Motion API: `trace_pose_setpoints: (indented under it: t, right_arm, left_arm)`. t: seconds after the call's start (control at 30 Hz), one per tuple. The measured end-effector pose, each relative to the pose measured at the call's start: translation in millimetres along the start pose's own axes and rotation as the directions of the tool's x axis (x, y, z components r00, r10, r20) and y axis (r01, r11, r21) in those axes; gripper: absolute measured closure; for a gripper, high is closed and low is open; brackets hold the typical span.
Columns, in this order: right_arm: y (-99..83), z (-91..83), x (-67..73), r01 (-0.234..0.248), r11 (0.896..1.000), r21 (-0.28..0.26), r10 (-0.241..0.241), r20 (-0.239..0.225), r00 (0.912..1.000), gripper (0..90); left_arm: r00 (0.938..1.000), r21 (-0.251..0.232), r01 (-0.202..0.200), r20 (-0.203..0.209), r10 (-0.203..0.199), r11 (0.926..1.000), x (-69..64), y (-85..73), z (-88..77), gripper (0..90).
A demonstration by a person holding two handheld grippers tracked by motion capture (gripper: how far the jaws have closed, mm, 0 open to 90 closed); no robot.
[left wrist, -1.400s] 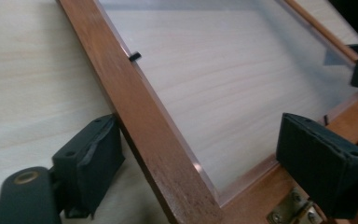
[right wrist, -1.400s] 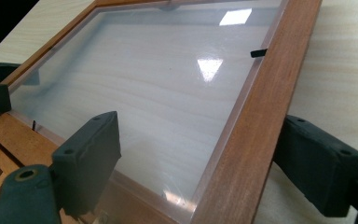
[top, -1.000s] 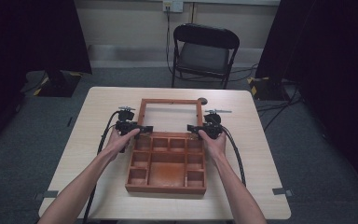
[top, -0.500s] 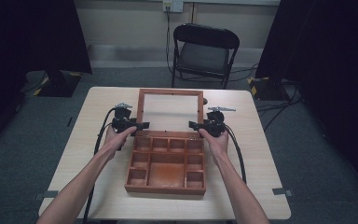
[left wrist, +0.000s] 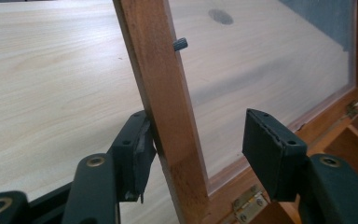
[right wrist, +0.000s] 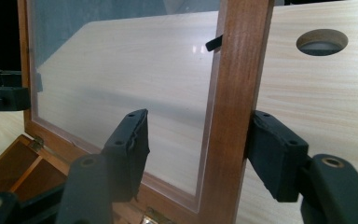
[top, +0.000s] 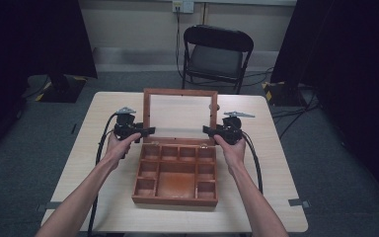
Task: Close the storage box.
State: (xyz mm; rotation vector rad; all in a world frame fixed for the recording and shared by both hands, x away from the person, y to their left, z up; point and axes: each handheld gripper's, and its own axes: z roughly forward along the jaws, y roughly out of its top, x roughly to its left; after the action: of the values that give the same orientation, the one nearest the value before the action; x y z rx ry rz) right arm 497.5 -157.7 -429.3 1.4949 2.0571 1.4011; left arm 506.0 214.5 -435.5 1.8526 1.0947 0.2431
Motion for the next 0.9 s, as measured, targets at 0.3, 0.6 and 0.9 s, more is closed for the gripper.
trace_pose_setpoints:
  t: [0.3, 0.6, 0.9]
  right_arm:
    - [-3.4, -15.9, 6.5, 0.011, 0.999, -0.033, -0.012, -0.014, 0.9998, 43.8]
    - [-3.3, -28.1, 13.6, 0.012, 1.000, -0.020, -0.013, -0.016, 0.9998, 46.3]
    - [-7.1, -40.4, 17.3, 0.034, 0.999, -0.020, -0.035, -0.040, 0.9986, 48.2]
  left_arm:
    - [0.9993, -0.024, -0.026, 0.027, 0.027, 0.9994, -7.5, 0.5, -12.9, 43.8]
    - [0.9971, -0.057, -0.037, 0.064, 0.041, 0.9977, -9.4, -1.0, -25.3, 50.3]
    - [0.9938, -0.077, -0.059, 0.089, 0.066, 0.9952, -13.3, -1.4, -36.9, 53.2]
